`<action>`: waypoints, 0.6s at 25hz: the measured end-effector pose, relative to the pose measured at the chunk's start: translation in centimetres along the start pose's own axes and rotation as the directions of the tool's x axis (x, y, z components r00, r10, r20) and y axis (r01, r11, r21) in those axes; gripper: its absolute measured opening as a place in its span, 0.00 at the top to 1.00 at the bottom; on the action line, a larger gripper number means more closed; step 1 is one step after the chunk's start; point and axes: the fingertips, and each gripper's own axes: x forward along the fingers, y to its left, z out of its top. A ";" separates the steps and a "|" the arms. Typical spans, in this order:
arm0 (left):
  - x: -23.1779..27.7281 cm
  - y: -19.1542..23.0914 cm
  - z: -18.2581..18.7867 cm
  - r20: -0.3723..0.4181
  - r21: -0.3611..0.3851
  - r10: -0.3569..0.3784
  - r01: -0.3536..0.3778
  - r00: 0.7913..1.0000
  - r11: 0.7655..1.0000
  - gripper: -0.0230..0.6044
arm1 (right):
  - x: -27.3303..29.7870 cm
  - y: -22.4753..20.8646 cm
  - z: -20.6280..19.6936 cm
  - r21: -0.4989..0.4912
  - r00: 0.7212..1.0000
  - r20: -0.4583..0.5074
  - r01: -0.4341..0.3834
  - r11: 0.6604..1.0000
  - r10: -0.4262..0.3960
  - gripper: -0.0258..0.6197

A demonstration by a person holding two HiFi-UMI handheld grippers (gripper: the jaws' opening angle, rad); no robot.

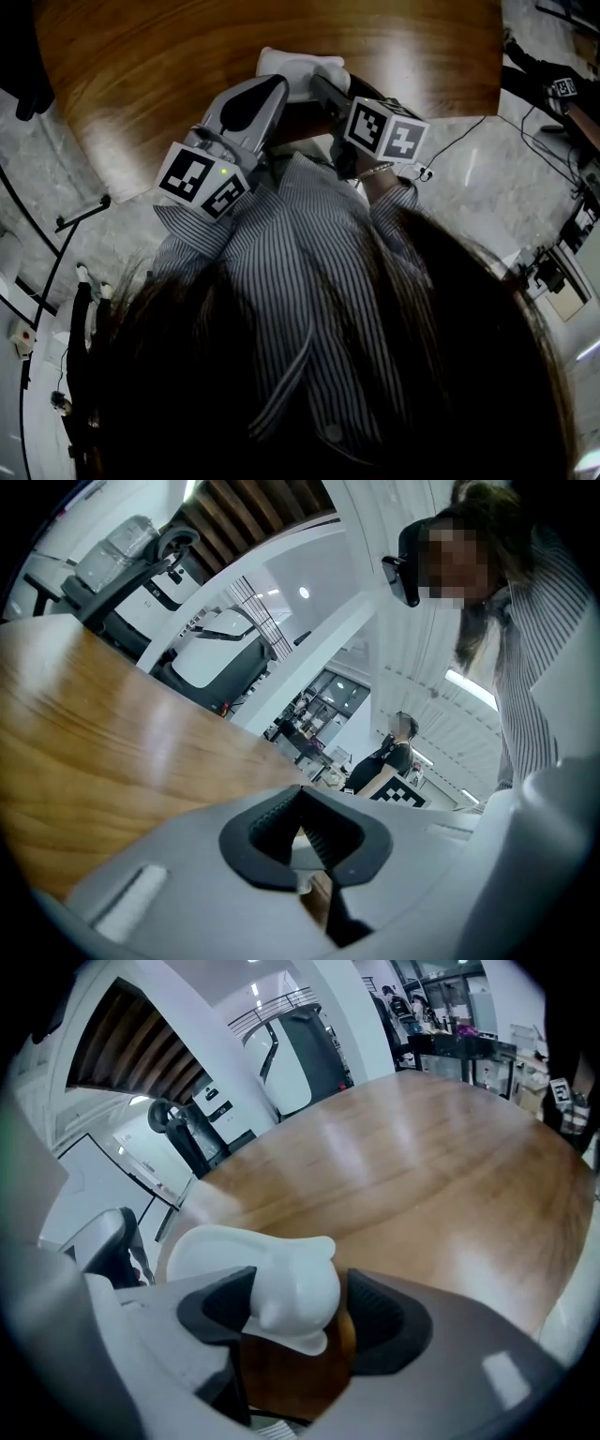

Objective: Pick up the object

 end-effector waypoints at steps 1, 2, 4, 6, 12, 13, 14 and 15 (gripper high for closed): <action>0.0 0.1 0.1 0.001 0.005 0.010 -0.010 1.000 1.000 0.96 | 0.0 0.0 0.0 -0.002 1.000 -0.004 0.003 1.000 -0.003 0.49; 0.0 0.2 0.1 0.003 0.008 0.015 -0.015 1.000 1.000 0.96 | 0.1 0.0 0.0 -0.004 1.000 -0.005 0.002 1.000 -0.002 0.50; -0.1 0.4 0.2 0.003 0.011 0.022 -0.022 1.000 1.000 0.96 | 0.1 0.1 0.2 -0.003 1.000 0.004 -0.002 1.000 0.002 0.53; -0.1 0.6 0.2 0.003 0.008 0.034 -0.034 0.999 0.999 0.96 | 0.1 0.0 0.2 0.005 1.000 0.017 0.000 1.000 0.000 0.53; -0.6 1.0 0.6 0.016 0.008 0.067 -0.068 0.998 0.998 0.96 | -0.4 -0.2 0.9 0.027 0.998 0.056 -0.002 1.000 0.000 0.53; -0.8 1.1 1.0 0.029 0.013 0.077 -0.078 0.997 0.997 0.96 | -0.6 -0.1 1.2 0.030 0.998 0.067 -0.006 1.000 0.004 0.53; -1.2 1.2 1.4 0.043 0.020 0.090 -0.090 0.995 0.996 0.96 | -0.8 0.1 1.4 0.032 0.997 0.078 -0.011 0.999 0.008 0.53; -1.5 1.3 1.8 0.056 0.026 0.102 -0.103 0.993 0.994 0.96 | -1.0 0.3 1.6 0.033 0.996 0.089 -0.016 0.999 0.013 0.54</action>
